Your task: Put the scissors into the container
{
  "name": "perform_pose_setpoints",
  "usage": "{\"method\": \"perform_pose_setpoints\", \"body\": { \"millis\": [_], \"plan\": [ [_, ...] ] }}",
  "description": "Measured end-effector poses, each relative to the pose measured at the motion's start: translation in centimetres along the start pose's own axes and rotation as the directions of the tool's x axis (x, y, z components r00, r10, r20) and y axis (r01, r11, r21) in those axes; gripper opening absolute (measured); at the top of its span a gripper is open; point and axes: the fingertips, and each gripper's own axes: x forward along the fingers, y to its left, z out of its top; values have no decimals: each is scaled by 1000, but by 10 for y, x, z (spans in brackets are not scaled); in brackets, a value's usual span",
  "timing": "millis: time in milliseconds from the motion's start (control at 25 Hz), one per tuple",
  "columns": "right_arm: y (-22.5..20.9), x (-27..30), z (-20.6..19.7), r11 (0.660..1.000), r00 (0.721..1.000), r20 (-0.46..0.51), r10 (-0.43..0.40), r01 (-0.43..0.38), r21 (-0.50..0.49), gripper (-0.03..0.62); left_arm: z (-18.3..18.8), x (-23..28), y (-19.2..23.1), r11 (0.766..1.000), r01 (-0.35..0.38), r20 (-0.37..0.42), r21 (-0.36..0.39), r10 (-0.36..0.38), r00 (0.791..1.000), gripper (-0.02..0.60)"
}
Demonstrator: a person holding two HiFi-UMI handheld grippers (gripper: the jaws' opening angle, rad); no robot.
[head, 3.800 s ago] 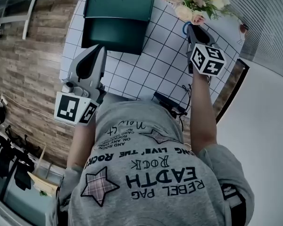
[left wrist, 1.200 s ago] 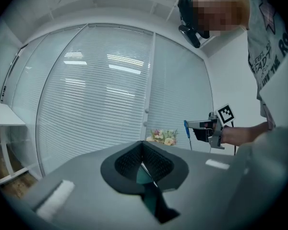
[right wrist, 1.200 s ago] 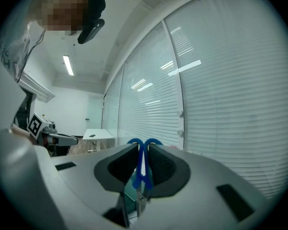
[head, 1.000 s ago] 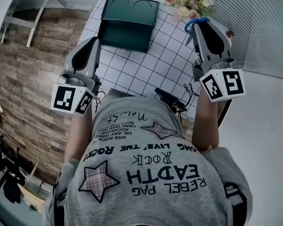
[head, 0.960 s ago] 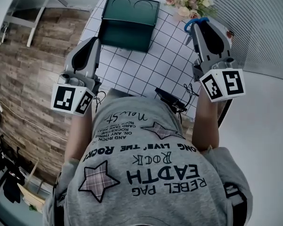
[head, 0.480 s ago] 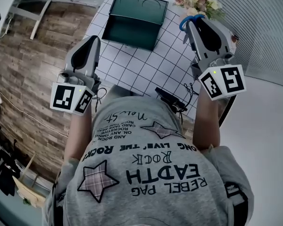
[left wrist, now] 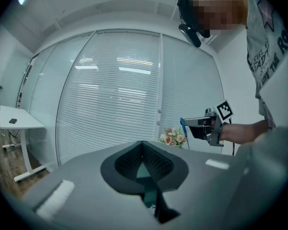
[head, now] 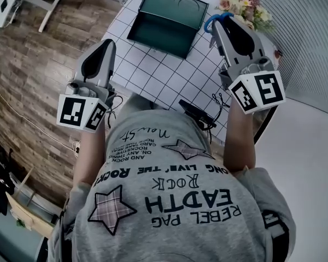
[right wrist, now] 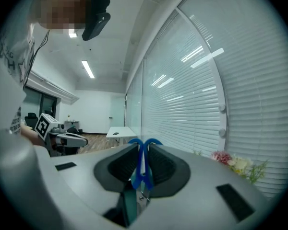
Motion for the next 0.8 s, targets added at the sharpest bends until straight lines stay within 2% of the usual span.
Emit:
{"method": "perform_pose_setpoints", "body": {
  "millis": [360, 800],
  "plan": [
    [15, 31, -3, 997, 997, -18, 72, -72, 11, 77, -3, -8, 23, 999, -52, -5, -16, 52, 999, 9],
    [18, 58, -16, 992, 991, -61, 120, -119, 30, 77, -12, 2, 35, 997, -64, -21, -45, 63, 998, 9]
  ]
}}
